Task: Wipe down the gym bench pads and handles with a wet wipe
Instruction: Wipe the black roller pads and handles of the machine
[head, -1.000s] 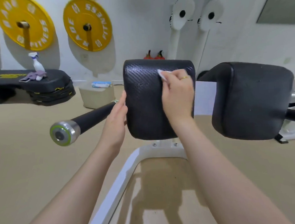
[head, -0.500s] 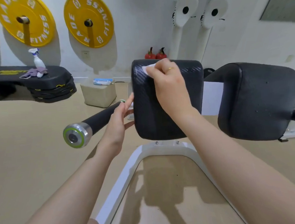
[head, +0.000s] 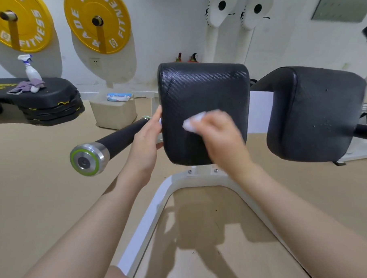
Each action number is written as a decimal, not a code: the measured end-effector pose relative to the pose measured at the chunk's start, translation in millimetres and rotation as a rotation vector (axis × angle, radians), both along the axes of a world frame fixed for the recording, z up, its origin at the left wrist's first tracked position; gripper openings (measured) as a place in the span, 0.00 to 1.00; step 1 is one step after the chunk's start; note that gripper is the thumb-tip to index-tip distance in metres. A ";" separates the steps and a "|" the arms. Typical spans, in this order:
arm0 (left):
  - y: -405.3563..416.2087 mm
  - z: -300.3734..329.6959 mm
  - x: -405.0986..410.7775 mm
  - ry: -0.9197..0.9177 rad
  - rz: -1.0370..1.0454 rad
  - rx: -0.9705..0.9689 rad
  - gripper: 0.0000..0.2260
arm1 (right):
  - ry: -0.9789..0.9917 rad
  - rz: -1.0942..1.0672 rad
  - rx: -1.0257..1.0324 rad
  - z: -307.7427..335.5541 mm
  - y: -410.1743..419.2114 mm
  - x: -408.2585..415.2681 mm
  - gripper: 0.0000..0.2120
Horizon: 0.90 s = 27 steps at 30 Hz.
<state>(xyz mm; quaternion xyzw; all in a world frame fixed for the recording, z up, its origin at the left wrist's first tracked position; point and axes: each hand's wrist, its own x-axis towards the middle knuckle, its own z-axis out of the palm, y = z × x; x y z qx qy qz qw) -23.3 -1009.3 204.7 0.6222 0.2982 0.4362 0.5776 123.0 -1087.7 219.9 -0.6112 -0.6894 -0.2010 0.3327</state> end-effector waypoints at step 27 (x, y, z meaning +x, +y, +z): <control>-18.8 -2.5 5.1 -0.060 0.017 -0.031 0.23 | 0.194 0.018 0.002 -68.9 -38.7 -18.6 0.18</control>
